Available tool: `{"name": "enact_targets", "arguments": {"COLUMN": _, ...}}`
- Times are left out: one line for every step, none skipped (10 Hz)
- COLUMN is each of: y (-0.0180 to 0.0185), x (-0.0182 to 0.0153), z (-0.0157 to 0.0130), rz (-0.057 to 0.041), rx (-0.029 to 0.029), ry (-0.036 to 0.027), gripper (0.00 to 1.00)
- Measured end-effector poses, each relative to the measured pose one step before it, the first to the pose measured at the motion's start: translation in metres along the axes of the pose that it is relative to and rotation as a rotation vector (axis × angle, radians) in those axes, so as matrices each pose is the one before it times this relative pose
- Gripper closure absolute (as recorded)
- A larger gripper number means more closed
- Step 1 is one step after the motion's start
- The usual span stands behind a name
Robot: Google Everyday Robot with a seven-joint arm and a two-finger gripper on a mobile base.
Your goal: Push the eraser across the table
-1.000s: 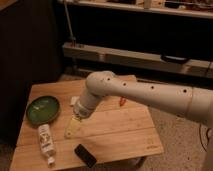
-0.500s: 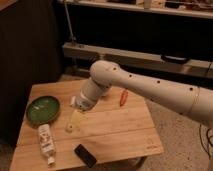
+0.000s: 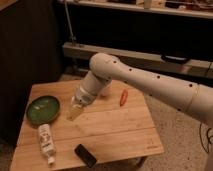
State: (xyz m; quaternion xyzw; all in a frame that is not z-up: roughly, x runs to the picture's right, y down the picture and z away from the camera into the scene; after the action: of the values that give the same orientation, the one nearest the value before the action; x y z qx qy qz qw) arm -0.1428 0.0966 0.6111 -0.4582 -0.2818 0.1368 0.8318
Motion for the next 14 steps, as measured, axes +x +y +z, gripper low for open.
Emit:
{"name": "enact_targets", "arguments": {"y": -0.00237, "x": 0.00165, "z": 0.0025, "rz": -0.00867, "rx": -0.00181, "ry": -0.00348, "gripper": 0.81}}
{"name": "enact_targets", "arguments": {"y": 0.00102, "x": -0.00144, "z": 0.00095, "rz": -0.00385, "rx": -0.00214, "ry": 0.0017, "gripper": 0.92}}
{"name": "enact_targets", "arguments": {"y": 0.00601, "x": -0.00007, "z": 0.00542, "rz": 0.00352, "rx": -0.01654, "ry": -0.00217, "gripper": 0.99}}
{"name": "enact_targets", "arguments": {"y": 0.00683, "x": 0.00134, "z": 0.00938, "rz": 0.0042, "rx": -0.01179, "ry": 0.00236, "gripper": 1.0}}
{"name": "enact_targets", "arguments": {"y": 0.0095, "x": 0.00137, "z": 0.01344, "rz": 0.00112, "rx": -0.01358, "ry": 0.00435, "gripper": 1.0}}
{"name": "enact_targets", "arguments": {"y": 0.0163, "x": 0.00315, "z": 0.02076, "rz": 0.00493, "rx": -0.01692, "ry": 0.00517, "gripper": 1.0}}
{"name": "enact_targets", "arguments": {"y": 0.01615, "x": 0.00421, "z": 0.02263, "rz": 0.00753, "rx": -0.01669, "ry": 0.0014, "gripper": 1.0}}
{"name": "enact_targets", "arguments": {"y": 0.00835, "x": 0.00591, "z": 0.01643, "rz": 0.01011, "rx": -0.01084, "ry": 0.00172, "gripper": 1.0}}
{"name": "enact_targets", "arguments": {"y": 0.01007, "x": 0.00827, "z": 0.02462, "rz": 0.01533, "rx": -0.00772, "ry": 0.01574, "gripper": 1.0}}
{"name": "enact_targets", "arguments": {"y": 0.00741, "x": 0.00687, "z": 0.02022, "rz": 0.01955, "rx": -0.00478, "ry": 0.02964, "gripper": 1.0}}
{"name": "enact_targets", "arguments": {"y": 0.00276, "x": 0.00516, "z": 0.01196, "rz": 0.01837, "rx": -0.00418, "ry": 0.02062, "gripper": 1.0}}
{"name": "enact_targets", "arguments": {"y": -0.00122, "x": 0.00974, "z": 0.01227, "rz": 0.03417, "rx": -0.00379, "ry": 0.03404, "gripper": 1.0}}
{"name": "enact_targets", "arguments": {"y": -0.00463, "x": 0.01015, "z": 0.01557, "rz": 0.03899, "rx": -0.00458, "ry": 0.07022, "gripper": 1.0}}
{"name": "enact_targets", "arguments": {"y": -0.00336, "x": 0.00765, "z": 0.00984, "rz": 0.03452, "rx": 0.00754, "ry": 0.09524, "gripper": 1.0}}
